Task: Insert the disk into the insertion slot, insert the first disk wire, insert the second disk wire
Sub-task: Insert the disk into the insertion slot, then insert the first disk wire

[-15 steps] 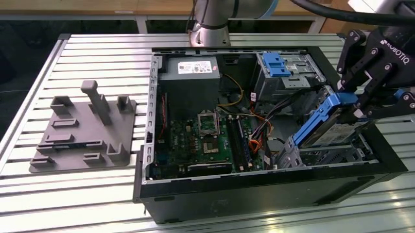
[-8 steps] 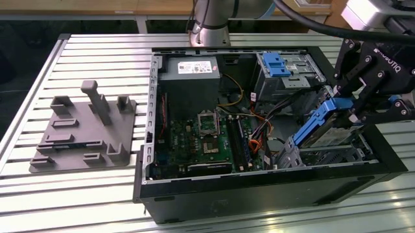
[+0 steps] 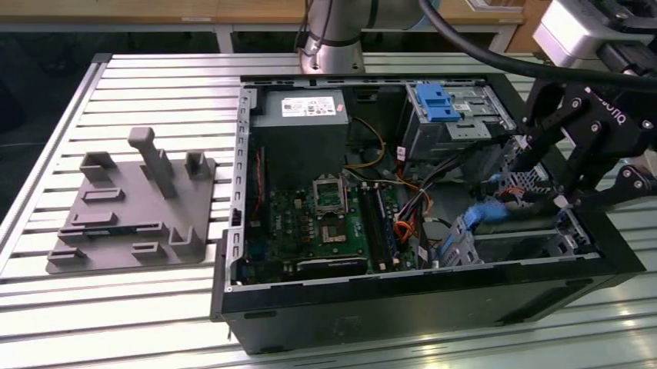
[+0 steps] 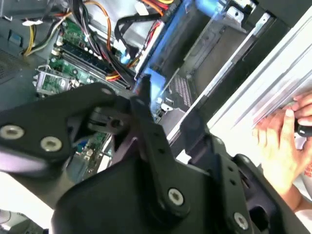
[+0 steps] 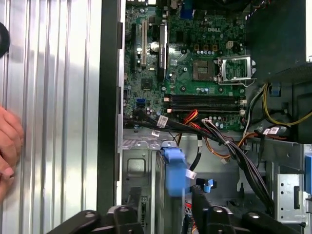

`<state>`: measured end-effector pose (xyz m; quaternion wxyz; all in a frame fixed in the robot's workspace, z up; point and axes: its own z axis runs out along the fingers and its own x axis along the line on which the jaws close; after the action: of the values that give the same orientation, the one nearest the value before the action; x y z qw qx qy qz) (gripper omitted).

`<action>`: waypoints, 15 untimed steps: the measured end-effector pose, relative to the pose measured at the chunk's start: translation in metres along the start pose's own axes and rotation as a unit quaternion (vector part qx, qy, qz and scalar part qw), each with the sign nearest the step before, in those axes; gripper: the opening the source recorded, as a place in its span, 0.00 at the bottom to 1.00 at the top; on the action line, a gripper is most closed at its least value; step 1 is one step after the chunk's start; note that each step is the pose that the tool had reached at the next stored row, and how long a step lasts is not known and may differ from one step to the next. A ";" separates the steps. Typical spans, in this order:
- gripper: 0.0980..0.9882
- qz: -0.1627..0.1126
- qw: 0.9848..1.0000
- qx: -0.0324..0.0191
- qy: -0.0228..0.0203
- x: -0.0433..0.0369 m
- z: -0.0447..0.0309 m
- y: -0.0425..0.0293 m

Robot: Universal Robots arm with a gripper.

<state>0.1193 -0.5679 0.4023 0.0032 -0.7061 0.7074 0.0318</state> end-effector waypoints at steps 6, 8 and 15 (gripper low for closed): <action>0.58 0.000 1.000 0.000 0.000 0.0000 0.0002 0.0000; 0.58 0.000 1.000 0.000 0.000 0.0000 0.0003 0.0000; 0.58 0.000 1.000 0.000 0.000 0.0000 0.0008 0.0000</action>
<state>0.1193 -0.5679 0.4016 0.0033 -0.7061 0.7074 0.0318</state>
